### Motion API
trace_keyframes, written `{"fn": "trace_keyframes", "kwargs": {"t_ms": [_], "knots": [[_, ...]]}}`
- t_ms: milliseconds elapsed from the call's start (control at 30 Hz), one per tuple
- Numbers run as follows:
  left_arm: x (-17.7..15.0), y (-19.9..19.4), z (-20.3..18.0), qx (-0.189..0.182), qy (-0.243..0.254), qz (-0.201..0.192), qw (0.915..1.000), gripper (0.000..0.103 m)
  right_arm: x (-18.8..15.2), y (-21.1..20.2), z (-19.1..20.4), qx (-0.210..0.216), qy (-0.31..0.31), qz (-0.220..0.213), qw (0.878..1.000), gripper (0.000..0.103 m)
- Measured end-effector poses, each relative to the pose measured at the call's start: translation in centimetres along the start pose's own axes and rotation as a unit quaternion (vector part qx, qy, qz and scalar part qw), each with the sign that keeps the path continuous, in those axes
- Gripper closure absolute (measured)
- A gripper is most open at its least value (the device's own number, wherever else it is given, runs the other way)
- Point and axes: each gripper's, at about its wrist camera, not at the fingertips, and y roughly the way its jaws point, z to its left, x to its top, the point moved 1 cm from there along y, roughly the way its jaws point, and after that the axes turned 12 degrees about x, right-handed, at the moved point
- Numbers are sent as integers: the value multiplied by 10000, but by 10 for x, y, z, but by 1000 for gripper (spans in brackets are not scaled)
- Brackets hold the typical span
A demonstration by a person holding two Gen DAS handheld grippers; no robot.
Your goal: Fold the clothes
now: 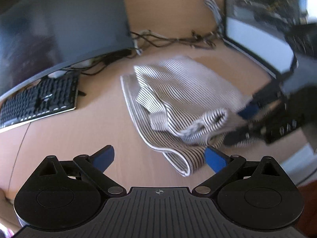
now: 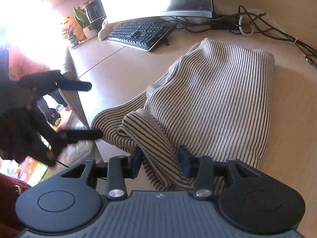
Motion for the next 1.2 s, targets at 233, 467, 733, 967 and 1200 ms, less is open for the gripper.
{"fn": "trace_keyframes", "kwargs": {"t_ms": [233,467,733,967,1200], "knots": [[12,28,-21,78,330,114,9994,2,4,2,5,-86,-175,54,9998,63],[25,35,-9,-77,-383,291,9988,1,-5,-15,47,-1035,-1973,-269,9745,30],[29,33,2,-277,-1058,458,9929,2,-30,7,65,-1441,-2838,-32,9480,27],[34,33,4,-329,-1208,504,9908,2,-25,25,61,-1887,-3009,-6,9348,63],[33,27,12,-326,-1231,385,9911,2,3,8,16,-993,-1165,-139,9881,65]]}}
